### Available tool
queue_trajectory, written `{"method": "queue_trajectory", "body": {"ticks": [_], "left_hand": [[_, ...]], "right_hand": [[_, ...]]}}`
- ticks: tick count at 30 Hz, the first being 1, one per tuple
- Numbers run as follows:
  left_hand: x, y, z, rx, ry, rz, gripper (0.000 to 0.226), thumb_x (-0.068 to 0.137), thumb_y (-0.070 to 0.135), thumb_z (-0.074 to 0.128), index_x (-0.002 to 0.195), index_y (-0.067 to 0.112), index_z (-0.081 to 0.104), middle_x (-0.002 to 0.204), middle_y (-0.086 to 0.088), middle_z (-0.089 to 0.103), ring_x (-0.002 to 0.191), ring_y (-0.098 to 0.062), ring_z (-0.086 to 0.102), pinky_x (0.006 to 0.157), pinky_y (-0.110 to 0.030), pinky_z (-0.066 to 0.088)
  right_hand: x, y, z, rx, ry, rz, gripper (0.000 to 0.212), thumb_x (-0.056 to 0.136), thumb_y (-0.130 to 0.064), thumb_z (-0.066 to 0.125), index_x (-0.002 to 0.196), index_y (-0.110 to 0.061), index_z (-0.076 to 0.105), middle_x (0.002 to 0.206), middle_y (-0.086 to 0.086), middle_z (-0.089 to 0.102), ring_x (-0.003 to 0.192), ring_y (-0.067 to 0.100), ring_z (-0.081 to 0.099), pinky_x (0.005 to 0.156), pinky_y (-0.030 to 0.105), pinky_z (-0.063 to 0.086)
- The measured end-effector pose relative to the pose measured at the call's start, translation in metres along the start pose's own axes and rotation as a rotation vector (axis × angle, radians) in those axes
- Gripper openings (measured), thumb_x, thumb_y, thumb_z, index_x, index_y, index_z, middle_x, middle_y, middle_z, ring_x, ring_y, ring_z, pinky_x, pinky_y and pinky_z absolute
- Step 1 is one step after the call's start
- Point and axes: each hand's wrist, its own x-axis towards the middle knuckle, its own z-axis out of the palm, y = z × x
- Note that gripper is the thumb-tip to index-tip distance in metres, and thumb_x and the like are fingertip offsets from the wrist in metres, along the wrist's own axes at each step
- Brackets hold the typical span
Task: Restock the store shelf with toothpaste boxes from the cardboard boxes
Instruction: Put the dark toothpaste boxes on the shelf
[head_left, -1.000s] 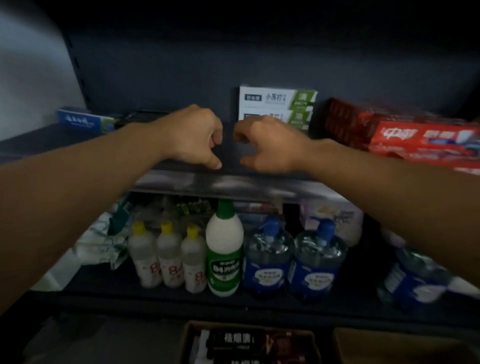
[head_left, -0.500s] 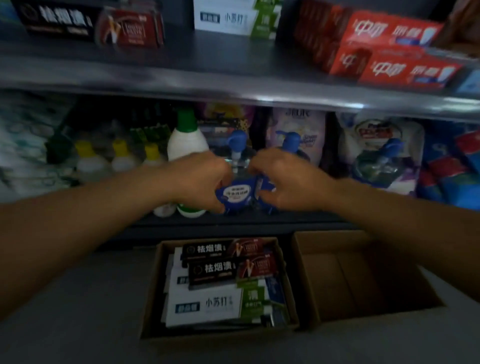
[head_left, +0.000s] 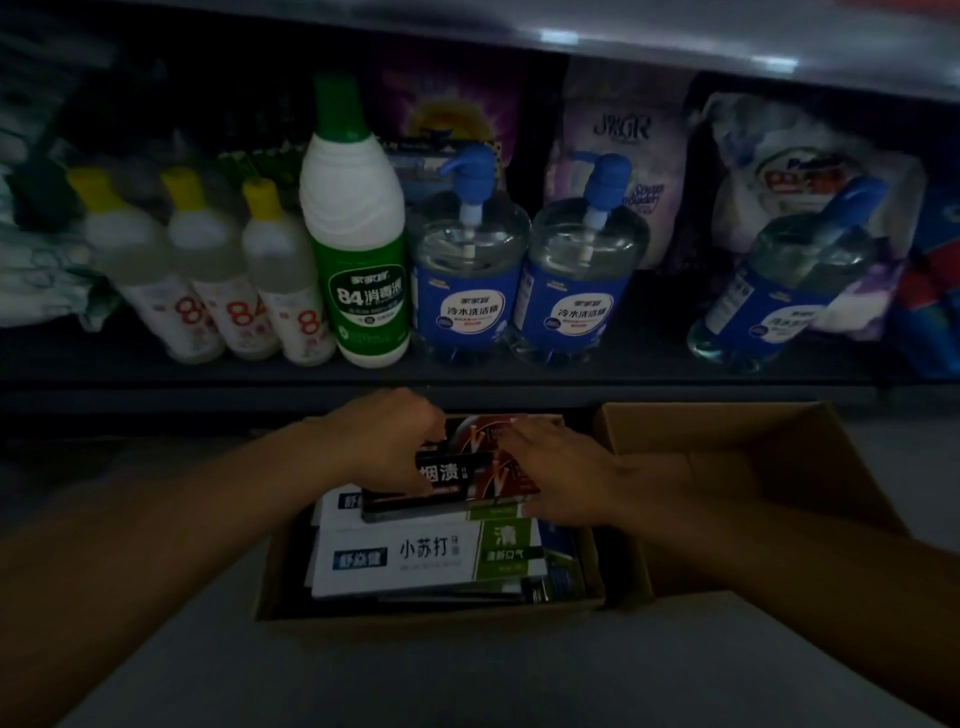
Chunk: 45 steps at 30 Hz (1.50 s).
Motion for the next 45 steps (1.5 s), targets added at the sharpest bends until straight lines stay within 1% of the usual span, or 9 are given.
{"method": "queue_trajectory", "body": {"ticks": [9, 13, 18, 20, 23, 31, 36, 41, 45], "left_hand": [[-0.019, -0.016, -0.022, -0.087, 0.007, -0.046, 0.049, 0.073, 0.042, 0.078, 0.113, 0.019, 0.062, 0.105, 0.002, 0.063, 0.089, -0.013, 0.059, 0.077, -0.03, 0.053], [-0.039, -0.018, -0.057, -0.08, 0.034, -0.048, 0.053, 0.073, 0.044, 0.078, 0.116, 0.018, 0.062, 0.105, 0.003, 0.064, 0.089, -0.012, 0.06, 0.078, -0.032, 0.054], [-0.074, -0.018, -0.12, -0.097, 0.121, -0.087, 0.041, 0.075, 0.048, 0.075, 0.096, 0.018, 0.057, 0.082, 0.011, 0.057, 0.078, -0.011, 0.057, 0.064, -0.022, 0.046], [-0.092, -0.02, -0.15, -0.146, 0.138, -0.111, 0.047, 0.075, 0.05, 0.074, 0.111, 0.024, 0.058, 0.09, 0.016, 0.057, 0.084, -0.006, 0.056, 0.074, -0.019, 0.048], [-0.119, -0.034, -0.195, -0.202, 0.161, -0.14, 0.064, 0.074, 0.051, 0.075, 0.127, 0.019, 0.057, 0.116, 0.009, 0.063, 0.101, -0.007, 0.06, 0.092, -0.025, 0.05], [-0.19, -0.072, -0.293, -0.448, 0.234, -0.166, 0.05, 0.068, 0.045, 0.082, 0.11, 0.019, 0.07, 0.107, 0.003, 0.073, 0.106, -0.02, 0.066, 0.1, -0.047, 0.048], [-0.207, -0.096, -0.328, -0.51, 0.292, -0.255, 0.028, 0.085, 0.017, 0.071, 0.111, 0.009, 0.067, 0.108, -0.007, 0.072, 0.102, -0.022, 0.068, 0.08, -0.029, 0.058], [-0.214, -0.129, -0.341, -0.471, 0.458, -0.313, 0.02, 0.083, 0.008, 0.071, 0.102, 0.009, 0.067, 0.099, -0.005, 0.072, 0.092, -0.018, 0.067, 0.069, -0.023, 0.053], [-0.216, -0.16, -0.345, -0.437, 0.573, -0.336, 0.024, 0.081, 0.003, 0.072, 0.104, 0.008, 0.066, 0.099, -0.007, 0.071, 0.095, -0.019, 0.066, 0.074, -0.022, 0.051]], "right_hand": [[-0.002, 0.0, -0.023, -0.057, 0.011, -0.011, 0.058, 0.085, -0.043, 0.064, 0.132, -0.014, 0.045, 0.129, 0.005, 0.049, 0.115, 0.021, 0.049, 0.089, 0.031, 0.046], [-0.013, -0.006, -0.067, -0.074, 0.02, 0.005, 0.054, 0.083, -0.045, 0.065, 0.126, -0.017, 0.047, 0.123, 0.002, 0.049, 0.11, 0.019, 0.051, 0.084, 0.031, 0.045], [-0.029, -0.02, -0.143, -0.079, 0.125, -0.008, 0.046, 0.077, -0.043, 0.068, 0.113, -0.019, 0.052, 0.113, -0.002, 0.053, 0.102, 0.016, 0.054, 0.078, 0.032, 0.049], [-0.034, -0.029, -0.18, -0.112, 0.184, -0.013, 0.049, 0.077, -0.046, 0.068, 0.115, -0.02, 0.052, 0.113, -0.002, 0.054, 0.101, 0.017, 0.055, 0.078, 0.033, 0.049], [-0.04, -0.042, -0.237, -0.159, 0.289, -0.017, 0.049, 0.075, -0.046, 0.07, 0.114, -0.02, 0.052, 0.112, -0.003, 0.054, 0.099, 0.017, 0.055, 0.077, 0.033, 0.048], [-0.032, -0.073, -0.361, -0.307, 0.596, -0.029, 0.051, 0.068, -0.049, 0.071, 0.111, -0.028, 0.053, 0.108, -0.01, 0.056, 0.095, 0.016, 0.058, 0.073, 0.035, 0.05], [-0.002, -0.087, -0.402, -0.359, 0.724, -0.081, 0.046, 0.074, -0.044, 0.069, 0.111, -0.023, 0.052, 0.108, -0.005, 0.058, 0.093, 0.018, 0.059, 0.069, 0.033, 0.049], [0.038, -0.099, -0.423, -0.335, 0.727, -0.095, 0.061, 0.072, -0.044, 0.076, 0.118, -0.022, 0.043, 0.113, -0.002, 0.051, 0.101, 0.018, 0.051, 0.071, 0.029, 0.038], [0.068, -0.11, -0.441, -0.195, 0.646, -0.069, 0.063, 0.068, -0.043, 0.081, 0.107, -0.026, 0.035, 0.096, -0.007, 0.05, 0.084, 0.016, 0.05, 0.066, 0.032, 0.04]]}}
